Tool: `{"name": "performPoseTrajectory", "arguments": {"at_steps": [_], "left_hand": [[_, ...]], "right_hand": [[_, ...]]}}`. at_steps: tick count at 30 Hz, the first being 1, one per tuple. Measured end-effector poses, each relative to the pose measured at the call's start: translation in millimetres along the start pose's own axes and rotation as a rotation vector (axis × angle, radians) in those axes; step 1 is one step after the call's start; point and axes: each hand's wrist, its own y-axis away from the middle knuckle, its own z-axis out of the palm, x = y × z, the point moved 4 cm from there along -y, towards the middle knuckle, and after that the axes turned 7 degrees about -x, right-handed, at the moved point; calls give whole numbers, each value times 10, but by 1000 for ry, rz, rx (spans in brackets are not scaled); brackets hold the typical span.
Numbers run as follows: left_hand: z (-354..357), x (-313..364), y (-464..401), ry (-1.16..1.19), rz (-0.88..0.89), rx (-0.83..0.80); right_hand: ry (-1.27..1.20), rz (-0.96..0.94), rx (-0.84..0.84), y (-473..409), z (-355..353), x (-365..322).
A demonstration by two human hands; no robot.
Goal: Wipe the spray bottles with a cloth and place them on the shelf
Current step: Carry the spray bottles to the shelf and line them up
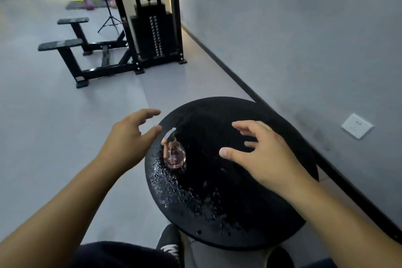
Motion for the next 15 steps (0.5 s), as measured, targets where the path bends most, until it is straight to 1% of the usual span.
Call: {"name": "performPoseTrajectory", "arguments": {"at_steps": [4,7,15], "left_hand": [[172,-298,-286,-35,-73,-38],[361,-498,-465,-55,-105,-100],[841,-904,-632,-8,-133,-272]], "right_hand": [[-38,6,-31,-289,246,83],[-45,12,-50,-473,399,159],[-32,58,-115,-740,578,302]]}}
